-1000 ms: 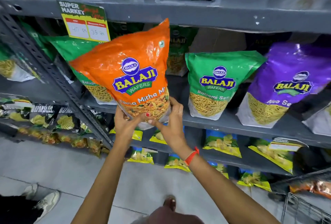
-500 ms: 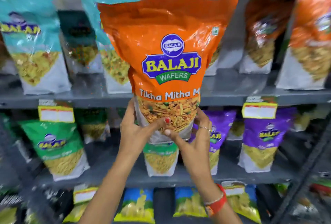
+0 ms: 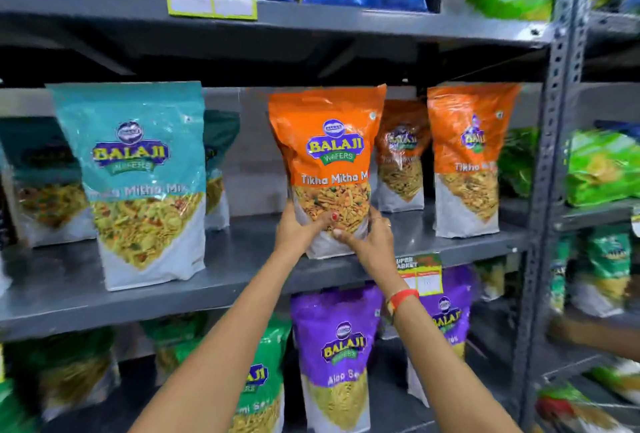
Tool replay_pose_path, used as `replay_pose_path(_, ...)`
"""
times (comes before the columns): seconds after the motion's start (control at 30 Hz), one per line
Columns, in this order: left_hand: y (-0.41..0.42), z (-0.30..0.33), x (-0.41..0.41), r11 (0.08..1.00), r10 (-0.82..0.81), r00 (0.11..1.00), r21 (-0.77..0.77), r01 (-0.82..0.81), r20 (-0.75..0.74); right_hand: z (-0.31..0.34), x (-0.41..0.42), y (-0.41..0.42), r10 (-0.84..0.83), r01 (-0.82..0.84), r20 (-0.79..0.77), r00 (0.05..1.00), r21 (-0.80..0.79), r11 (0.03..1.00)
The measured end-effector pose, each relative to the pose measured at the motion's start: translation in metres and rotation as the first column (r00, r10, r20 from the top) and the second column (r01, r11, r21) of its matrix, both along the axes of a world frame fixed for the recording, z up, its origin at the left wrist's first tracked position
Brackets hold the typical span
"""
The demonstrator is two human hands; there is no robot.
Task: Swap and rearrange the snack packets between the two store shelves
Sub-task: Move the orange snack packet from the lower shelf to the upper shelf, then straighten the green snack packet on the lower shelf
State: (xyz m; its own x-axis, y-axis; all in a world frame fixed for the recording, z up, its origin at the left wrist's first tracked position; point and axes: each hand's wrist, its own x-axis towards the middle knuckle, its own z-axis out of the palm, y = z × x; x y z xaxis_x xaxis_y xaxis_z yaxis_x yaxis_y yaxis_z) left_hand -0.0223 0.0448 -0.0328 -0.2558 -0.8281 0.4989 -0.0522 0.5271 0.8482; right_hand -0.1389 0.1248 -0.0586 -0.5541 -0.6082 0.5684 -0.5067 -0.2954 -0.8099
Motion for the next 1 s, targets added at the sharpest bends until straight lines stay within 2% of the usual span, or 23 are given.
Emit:
replay_pose_path(0.27, -0.021, 0.011, -0.016, 0.986, -0.167, 0.981, 0.000, 0.167, 0.097, 0.014, -0.020, -0.016, -0.075, 0.078, -0.038, 0.996, 0.079, 0.994)
replay_pose_path(0.33, -0.011, 0.010, -0.013, 0.989, -0.140, 0.986, -0.041, 0.144, 0.087, 0.012, -0.013, -0.009, -0.134, 0.139, -0.059, 0.989, 0.097, 0.986)
replay_pose_path(0.37, -0.004, 0.007, -0.008, 0.991, -0.108, 0.992, -0.077, 0.113, 0.067, 0.008, -0.006, -0.003, -0.181, 0.185, -0.059, 0.982, 0.068, 0.980)
replay_pose_path(0.43, 0.012, -0.003, 0.009, 0.980, -0.086, 0.996, -0.180, 0.080, -0.025, -0.012, 0.018, 0.010, -0.252, 0.247, -0.041, 0.967, -0.098, 0.964)
replay_pose_path(0.53, 0.035, -0.039, 0.050, 0.891, -0.076, 0.981, -0.453, -0.013, -0.177, -0.066, 0.069, 0.026, -0.269, 0.286, 0.098, 0.958, -0.362, 0.887)
replay_pose_path(0.6, 0.044, -0.083, 0.082, 0.825, 0.023, 0.961, -0.538, -0.175, -0.277, -0.113, 0.100, 0.028, -0.270, 0.295, 0.119, 0.956, -0.386, 0.874)
replay_pose_path(0.67, 0.042, -0.135, 0.113, 0.820, 0.171, 0.924, -0.471, -0.326, -0.343, -0.164, 0.124, 0.027, -0.243, 0.266, 0.115, 0.963, -0.274, 0.924)
replay_pose_path(0.77, 0.027, -0.198, 0.147, 0.877, 0.351, 0.873, -0.209, -0.433, -0.338, -0.225, 0.145, 0.020, -0.102, 0.105, 0.164, 0.981, -0.006, 0.994)
replay_pose_path(0.9, 0.005, -0.251, 0.169, 0.888, 0.459, 0.863, 0.106, -0.447, -0.210, -0.263, 0.157, -0.007, 0.076, -0.150, 0.225, 0.971, 0.330, 0.932)
replay_pose_path(1.0, -0.006, -0.274, 0.170, 0.863, 0.421, 0.897, 0.366, -0.348, -0.138, -0.275, 0.156, -0.025, 0.093, -0.233, 0.336, 0.937, 0.405, 0.884)
